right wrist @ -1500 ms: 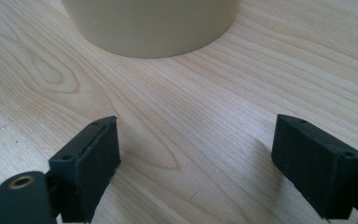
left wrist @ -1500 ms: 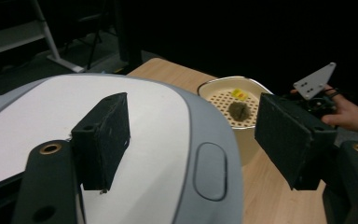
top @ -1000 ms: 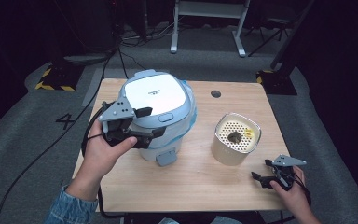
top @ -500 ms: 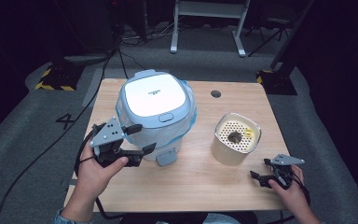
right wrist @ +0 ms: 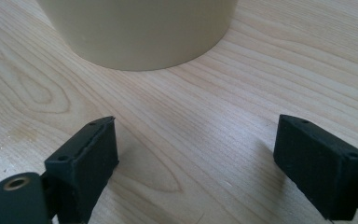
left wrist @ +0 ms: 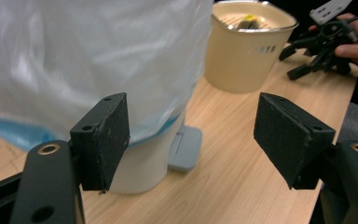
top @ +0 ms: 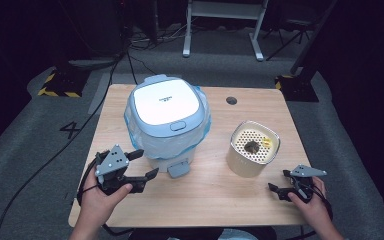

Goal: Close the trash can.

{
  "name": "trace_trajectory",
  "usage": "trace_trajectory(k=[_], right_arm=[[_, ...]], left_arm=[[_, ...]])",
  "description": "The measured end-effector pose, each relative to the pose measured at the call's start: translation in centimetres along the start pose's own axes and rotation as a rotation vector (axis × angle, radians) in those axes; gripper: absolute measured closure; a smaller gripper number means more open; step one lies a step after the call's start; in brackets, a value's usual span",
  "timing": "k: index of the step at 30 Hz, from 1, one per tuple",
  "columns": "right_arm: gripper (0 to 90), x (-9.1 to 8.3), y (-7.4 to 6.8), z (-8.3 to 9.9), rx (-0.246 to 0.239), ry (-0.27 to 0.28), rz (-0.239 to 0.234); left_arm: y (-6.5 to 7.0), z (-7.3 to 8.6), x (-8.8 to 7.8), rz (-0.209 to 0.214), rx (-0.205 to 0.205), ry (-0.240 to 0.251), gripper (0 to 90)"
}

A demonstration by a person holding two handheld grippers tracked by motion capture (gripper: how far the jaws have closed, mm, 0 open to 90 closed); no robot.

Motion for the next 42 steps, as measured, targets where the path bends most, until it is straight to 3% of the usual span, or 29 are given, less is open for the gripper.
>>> trace_trajectory(k=[8, 11, 15, 27, 35, 42], right_arm=[[13.7, 0.0, 0.0, 0.0, 0.0, 0.001, 0.0], [13.7, 0.0, 0.0, 0.0, 0.001, 0.001, 0.0], [13.7, 0.0, 0.0, 0.0, 0.001, 0.002, 0.0], [14.1, 0.0, -0.1, 0.0, 0.004, 0.003, 0.001], [14.2, 0.0, -0.1, 0.0, 0.004, 0.004, 0.001], [14.2, 0.0, -0.1, 0.0, 0.004, 0.003, 0.001]], left_arm=[[-1.5, 3.1, 1.3, -0.058, -0.046, -0.038, 27.4], [-2.1, 4.3, 2.0, -0.083, -0.064, -0.074, 27.8], [-2.9, 5.9, 3.0, -0.087, -0.096, -0.119, 27.8], [-4.0, 9.4, 5.3, -0.109, -0.101, -0.271, 27.0], [-3.8, 10.6, 6.0, -0.096, -0.119, -0.324, 25.8], [-3.8, 11.8, 6.5, -0.112, -0.116, -0.376, 24.2]])
Point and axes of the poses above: each handheld gripper's, and its own axes: x roughly forward along the jaws, z roughly out of its underside, y roughly to its right, the point moved 5 cm from there along x, roughly forward along the jaws, and after that the axes turned 6 degrees about -y, right-handed, at the moved point
